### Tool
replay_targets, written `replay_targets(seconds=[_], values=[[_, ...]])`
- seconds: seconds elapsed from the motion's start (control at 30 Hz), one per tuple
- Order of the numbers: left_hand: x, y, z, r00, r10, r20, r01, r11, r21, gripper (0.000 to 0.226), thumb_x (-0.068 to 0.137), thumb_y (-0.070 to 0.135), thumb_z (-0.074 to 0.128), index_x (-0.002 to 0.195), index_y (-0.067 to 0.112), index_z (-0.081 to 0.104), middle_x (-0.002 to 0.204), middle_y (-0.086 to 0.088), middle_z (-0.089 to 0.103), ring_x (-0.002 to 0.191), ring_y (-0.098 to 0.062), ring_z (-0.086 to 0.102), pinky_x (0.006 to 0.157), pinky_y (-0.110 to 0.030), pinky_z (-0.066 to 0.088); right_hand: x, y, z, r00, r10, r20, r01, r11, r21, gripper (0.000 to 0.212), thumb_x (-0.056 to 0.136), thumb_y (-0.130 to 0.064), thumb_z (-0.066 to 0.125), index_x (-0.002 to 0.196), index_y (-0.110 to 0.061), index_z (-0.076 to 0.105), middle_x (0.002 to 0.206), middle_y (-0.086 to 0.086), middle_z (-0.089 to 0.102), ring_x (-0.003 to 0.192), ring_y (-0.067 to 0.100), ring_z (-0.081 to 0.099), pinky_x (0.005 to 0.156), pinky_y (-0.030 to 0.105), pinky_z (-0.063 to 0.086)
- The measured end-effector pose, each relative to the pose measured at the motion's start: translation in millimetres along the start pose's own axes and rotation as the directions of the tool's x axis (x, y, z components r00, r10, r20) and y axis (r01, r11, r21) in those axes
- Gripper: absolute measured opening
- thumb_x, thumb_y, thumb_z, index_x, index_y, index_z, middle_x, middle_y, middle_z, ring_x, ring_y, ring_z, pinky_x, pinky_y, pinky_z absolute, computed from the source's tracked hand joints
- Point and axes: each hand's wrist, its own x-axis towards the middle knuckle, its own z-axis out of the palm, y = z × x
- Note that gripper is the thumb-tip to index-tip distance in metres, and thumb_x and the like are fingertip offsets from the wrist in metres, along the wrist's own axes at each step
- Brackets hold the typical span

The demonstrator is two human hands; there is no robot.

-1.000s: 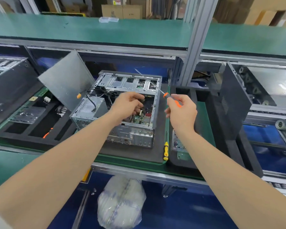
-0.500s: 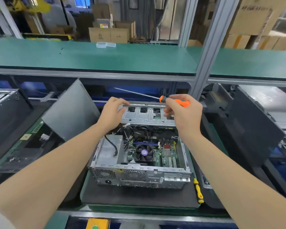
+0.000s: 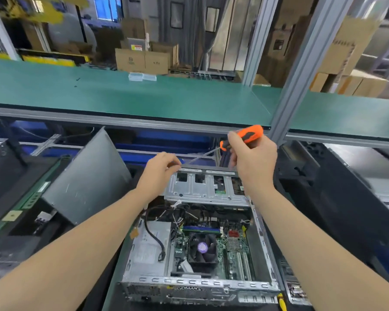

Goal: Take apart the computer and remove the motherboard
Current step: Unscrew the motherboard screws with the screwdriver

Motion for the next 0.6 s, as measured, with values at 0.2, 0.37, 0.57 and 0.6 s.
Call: replay_targets(seconds=[0.2, 0.37, 0.57, 0.6], values=[[-2.4, 13.9, 13.1, 0.971, -0.019, 0.24, 0.027, 0.999, -0.031, 0.008, 0.101, 0.016, 0.062, 0.095, 0.021, 0.062, 0.082, 0.006, 0.07, 0.08, -0.012, 0.067, 0.08, -0.036, 0.056, 37.7, -16.2, 24.6, 0.929, -0.281, 0.24, 0.33, 0.923, -0.197, 0.036, 0.097, -0.044, 0.065, 0.073, -0.025, 0.047, 0.059, -0.005, 0.056, 0.067, 0.019, 0.072, 0.068, 0.046, 0.054], [-10.6, 10.9, 14.5, 0.976, -0.062, 0.211, 0.083, 0.992, -0.095, 0.01, 0.103, 0.012, 0.06, 0.095, 0.018, 0.062, 0.083, 0.013, 0.069, 0.075, -0.006, 0.07, 0.076, -0.023, 0.059, 48.0, -21.4, 43.9, 0.853, -0.355, 0.383, 0.46, 0.858, -0.229, 0.038, 0.099, -0.045, 0.061, 0.076, -0.017, 0.048, 0.056, -0.003, 0.049, 0.063, 0.024, 0.065, 0.064, 0.044, 0.049], [-20.5, 8.2, 13.0, 0.956, -0.099, 0.275, 0.119, 0.991, -0.058, 0.009, 0.104, 0.017, 0.058, 0.096, 0.02, 0.061, 0.085, 0.007, 0.072, 0.077, -0.006, 0.07, 0.076, -0.023, 0.057, 47.6, -21.2, 54.5, 0.804, -0.33, 0.495, 0.495, 0.832, -0.25, 0.04, 0.099, -0.045, 0.061, 0.078, -0.014, 0.049, 0.059, 0.0, 0.055, 0.061, 0.025, 0.06, 0.064, 0.044, 0.049], [-21.8, 7.6, 13.8, 0.955, -0.1, 0.281, 0.114, 0.993, -0.037, 0.007, 0.103, 0.019, 0.059, 0.097, 0.02, 0.062, 0.087, 0.008, 0.072, 0.078, -0.006, 0.069, 0.078, -0.027, 0.056, 45.5, -19.6, 56.1, 0.797, -0.323, 0.51, 0.501, 0.826, -0.26, 0.04, 0.099, -0.046, 0.061, 0.077, -0.015, 0.049, 0.059, 0.0, 0.054, 0.06, 0.024, 0.058, 0.064, 0.044, 0.049]])
